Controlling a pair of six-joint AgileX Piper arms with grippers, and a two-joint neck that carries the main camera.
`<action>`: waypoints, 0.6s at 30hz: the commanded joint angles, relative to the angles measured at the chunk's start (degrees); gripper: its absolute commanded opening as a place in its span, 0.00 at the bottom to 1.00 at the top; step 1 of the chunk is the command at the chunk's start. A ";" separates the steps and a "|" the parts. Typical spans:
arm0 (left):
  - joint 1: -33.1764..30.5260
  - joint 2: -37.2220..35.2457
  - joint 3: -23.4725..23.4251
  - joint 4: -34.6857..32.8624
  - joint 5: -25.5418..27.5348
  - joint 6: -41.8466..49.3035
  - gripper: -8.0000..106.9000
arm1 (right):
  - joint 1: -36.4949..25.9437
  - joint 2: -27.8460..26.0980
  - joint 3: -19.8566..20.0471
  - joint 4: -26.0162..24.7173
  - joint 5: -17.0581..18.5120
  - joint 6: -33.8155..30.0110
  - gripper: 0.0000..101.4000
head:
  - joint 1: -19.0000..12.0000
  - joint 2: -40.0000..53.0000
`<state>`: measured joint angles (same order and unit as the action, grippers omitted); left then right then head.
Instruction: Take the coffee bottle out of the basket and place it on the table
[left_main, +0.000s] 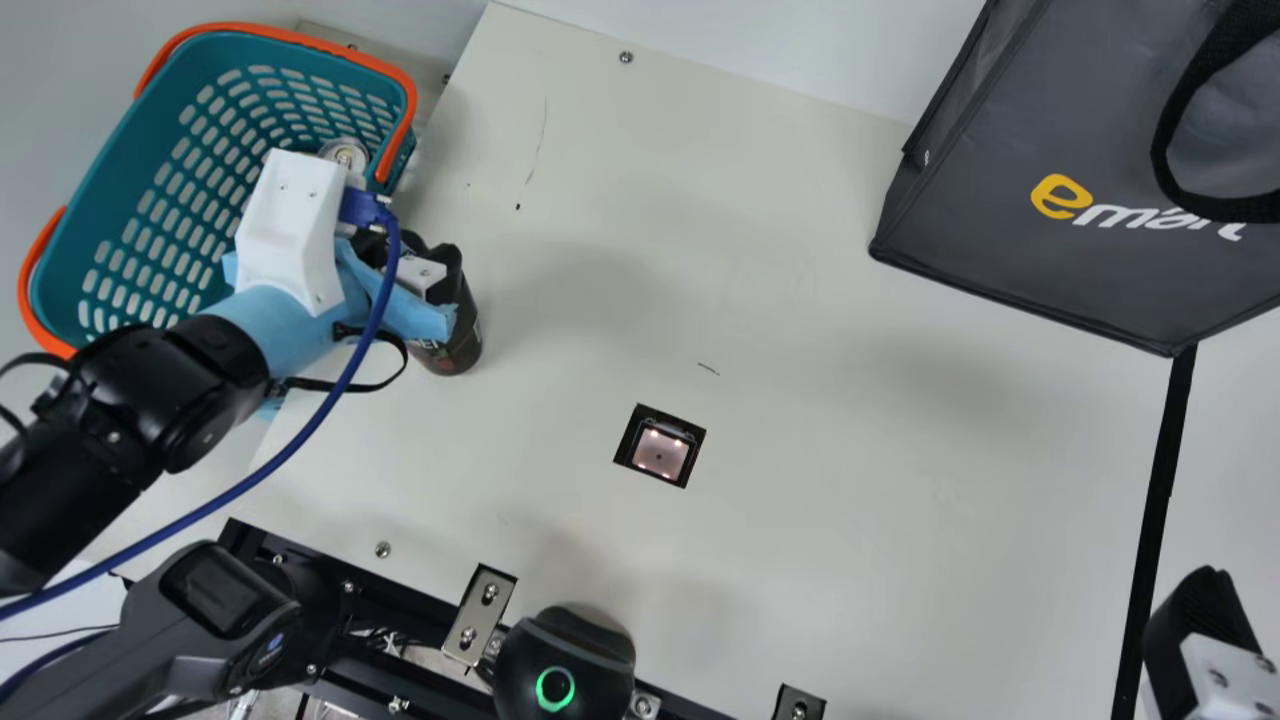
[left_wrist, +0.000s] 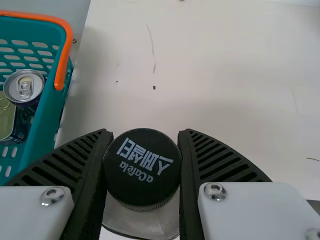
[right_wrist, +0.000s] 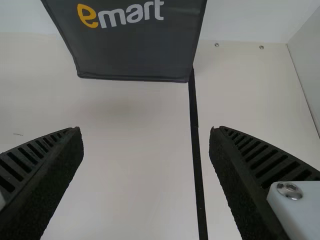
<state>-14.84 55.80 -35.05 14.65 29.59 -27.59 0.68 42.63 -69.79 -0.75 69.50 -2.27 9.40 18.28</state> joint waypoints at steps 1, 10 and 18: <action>-0.27 0.10 0.33 1.13 -0.43 -1.67 0.16 | 0.00 0.00 0.00 0.00 0.00 0.00 0.90 | -1.48 0.14; -1.76 -0.10 1.45 6.37 -1.12 -7.93 0.16 | 0.00 0.00 0.00 0.00 0.00 0.00 0.90 | -1.48 0.14; -3.74 0.02 1.23 11.54 -0.05 -14.36 0.28 | 0.00 0.00 0.00 0.00 0.00 0.00 0.90 | -1.48 0.14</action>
<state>-18.36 55.80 -33.77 25.34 29.40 -40.63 0.68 42.63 -69.79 -0.75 69.50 -2.27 9.40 18.19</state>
